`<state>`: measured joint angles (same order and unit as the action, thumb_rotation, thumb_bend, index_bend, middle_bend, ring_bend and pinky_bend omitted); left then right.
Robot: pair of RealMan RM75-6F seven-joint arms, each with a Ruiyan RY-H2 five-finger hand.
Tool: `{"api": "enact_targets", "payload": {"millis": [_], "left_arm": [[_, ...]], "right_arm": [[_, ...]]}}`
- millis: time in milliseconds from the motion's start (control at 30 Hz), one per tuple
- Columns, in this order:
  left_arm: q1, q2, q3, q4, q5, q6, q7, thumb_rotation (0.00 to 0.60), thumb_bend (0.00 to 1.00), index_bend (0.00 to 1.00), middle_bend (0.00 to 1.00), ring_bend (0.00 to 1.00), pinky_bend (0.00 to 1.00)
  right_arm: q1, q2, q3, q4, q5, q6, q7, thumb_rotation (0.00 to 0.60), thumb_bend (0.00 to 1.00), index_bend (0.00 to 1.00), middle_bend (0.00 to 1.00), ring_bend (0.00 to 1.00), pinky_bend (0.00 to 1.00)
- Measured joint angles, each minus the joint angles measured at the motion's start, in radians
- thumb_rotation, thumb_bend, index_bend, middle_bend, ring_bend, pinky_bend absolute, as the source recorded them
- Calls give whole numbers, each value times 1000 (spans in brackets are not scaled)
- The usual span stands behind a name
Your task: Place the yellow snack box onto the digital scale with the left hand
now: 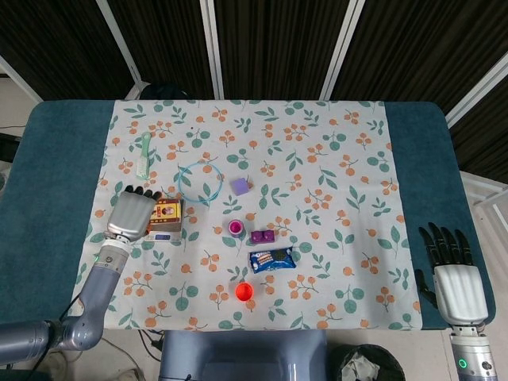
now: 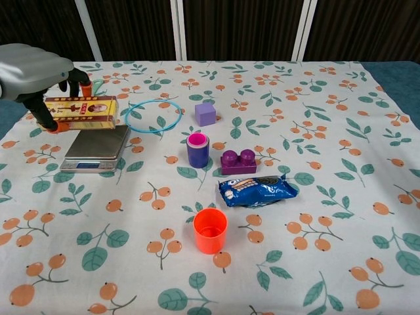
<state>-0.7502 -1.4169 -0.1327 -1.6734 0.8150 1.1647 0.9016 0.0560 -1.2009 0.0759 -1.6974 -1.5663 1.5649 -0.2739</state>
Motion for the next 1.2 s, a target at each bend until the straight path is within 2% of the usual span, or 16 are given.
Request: {"api": "enact_targets", "payload": {"millis": [300, 500, 767, 867, 1000, 1100, 1200], "left_arm": [[-26, -49, 8, 134, -1, -89, -48, 600, 342, 372, 473, 276, 295], [-43, -80, 14, 159, 4, -106, -48, 600, 335, 361, 440, 256, 293], [-61, -112, 25, 187, -30, -93, 19, 600, 328, 351, 427, 244, 286], [-66, -120, 30, 192, -39, -88, 36, 600, 265, 333, 371, 206, 259], [-71, -119, 35, 189, -59, -90, 58, 600, 141, 265, 228, 111, 187], [-76, -112, 37, 180, -83, -88, 85, 600, 129, 212, 144, 51, 144], [-82, -101, 38, 166, -116, -79, 121, 600, 123, 170, 105, 19, 125]], "right_arm": [[0, -1, 2, 3, 6, -1, 0, 600, 513, 34, 67, 58, 14], [0, 1, 1, 4, 4, -1, 3, 600, 513, 34, 67, 57, 14], [-2, 5, 2, 5, 6, 3, 10, 600, 513, 34, 67, 58, 14], [-1, 5, 2, 6, 6, 2, 10, 600, 513, 34, 67, 58, 14], [-1, 5, 1, 6, 6, 0, 8, 600, 513, 34, 67, 58, 14], [-1, 4, 2, 5, 5, 3, 7, 600, 513, 34, 67, 58, 14], [-1, 3, 2, 5, 5, 2, 6, 600, 514, 34, 67, 58, 14]]}}
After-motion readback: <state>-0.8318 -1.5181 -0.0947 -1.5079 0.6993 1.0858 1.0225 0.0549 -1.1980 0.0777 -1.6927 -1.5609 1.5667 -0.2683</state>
